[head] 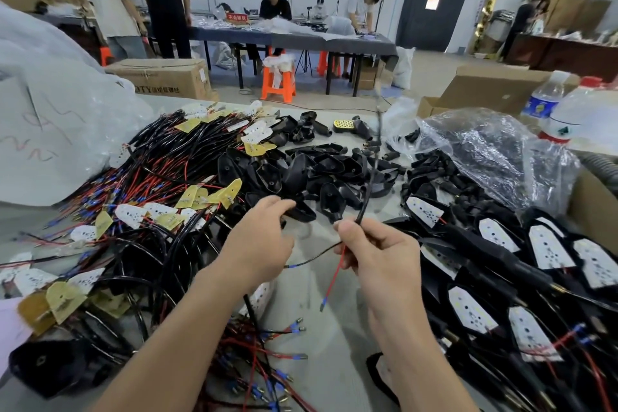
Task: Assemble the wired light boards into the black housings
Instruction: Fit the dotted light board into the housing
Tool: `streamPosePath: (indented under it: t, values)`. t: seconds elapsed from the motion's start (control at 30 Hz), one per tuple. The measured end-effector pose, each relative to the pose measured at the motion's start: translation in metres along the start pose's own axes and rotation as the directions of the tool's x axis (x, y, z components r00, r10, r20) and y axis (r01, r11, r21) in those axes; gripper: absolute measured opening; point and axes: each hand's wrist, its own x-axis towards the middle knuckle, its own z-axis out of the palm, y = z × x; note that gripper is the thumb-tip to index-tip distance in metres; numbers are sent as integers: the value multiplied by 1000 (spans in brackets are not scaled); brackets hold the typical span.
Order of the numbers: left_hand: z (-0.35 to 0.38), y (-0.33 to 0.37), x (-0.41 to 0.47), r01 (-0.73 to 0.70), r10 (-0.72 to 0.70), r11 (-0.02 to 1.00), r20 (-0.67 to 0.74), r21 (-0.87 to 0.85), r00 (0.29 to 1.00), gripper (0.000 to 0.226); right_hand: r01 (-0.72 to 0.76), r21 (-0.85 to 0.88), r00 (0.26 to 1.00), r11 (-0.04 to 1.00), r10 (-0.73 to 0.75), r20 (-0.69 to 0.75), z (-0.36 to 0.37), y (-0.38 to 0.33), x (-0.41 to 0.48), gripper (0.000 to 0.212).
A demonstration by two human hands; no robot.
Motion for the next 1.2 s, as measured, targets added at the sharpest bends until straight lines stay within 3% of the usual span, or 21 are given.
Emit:
streamPosePath:
  t: [0.1, 0.2, 0.23, 0.33, 0.43, 0.53, 0.63, 0.73, 0.83, 0.93, 1.0, 1.1, 1.2]
  values:
    - [8, 4, 26, 18, -26, 977, 33, 214, 999, 65, -40, 18, 999, 999, 40, 4, 0, 1, -1, 23]
    - [12, 0, 40, 22, -39, 896, 29, 443, 999, 50, -63, 40, 997, 997, 65, -45, -5, 0, 1, 27]
    - [13, -3, 41, 18, -27, 893, 13, 449, 1000, 42, -60, 29, 997, 998, 61, -54, -7, 0, 1, 30]
    - [11, -7, 37, 69, -56, 963, -59, 260, 997, 37, -47, -26, 997, 999, 45, -55, -10, -3, 1, 35]
    - [5, -6, 19, 3, 5, 998, -149, 57, 989, 61, -60, -41, 998, 997, 58, -30, -9, -2, 0, 40]
    - [-7, 1, -9, -96, 68, 985, -194, -140, 979, 80, -61, -38, 998, 997, 60, -27, -8, 0, 1, 44]
    - [-15, 9, -33, -154, 122, 949, -131, -274, 984, 84, -38, -64, 999, 997, 37, -13, -5, 2, 1, 44]
    - [-9, 13, -49, -136, 144, 952, 9, -274, 990, 75, -24, -105, 999, 994, 27, 32, -4, 4, 0, 40]
    - [-5, 13, -54, -61, 29, 935, -95, -351, 995, 55, -3, -117, 998, 993, 11, 67, -5, 6, -2, 37]
    - [-5, 18, -58, -25, 17, 779, -18, -626, 1000, 30, 13, -116, 997, 993, -5, 73, -5, 5, 0, 34]
    - [-4, 22, -61, 13, 60, 709, 78, -705, 995, 24, 7, -86, 997, 996, 1, 83, -5, 4, 0, 33]
    - [0, 22, -60, 18, 54, 771, 94, -637, 994, 29, -9, -24, 994, 1000, 11, 108, -6, 2, -1, 32]
    - [1, 16, -58, 93, -63, 811, 72, -577, 995, 24, -17, 16, 990, 1000, 15, 141, -6, -1, -2, 35]
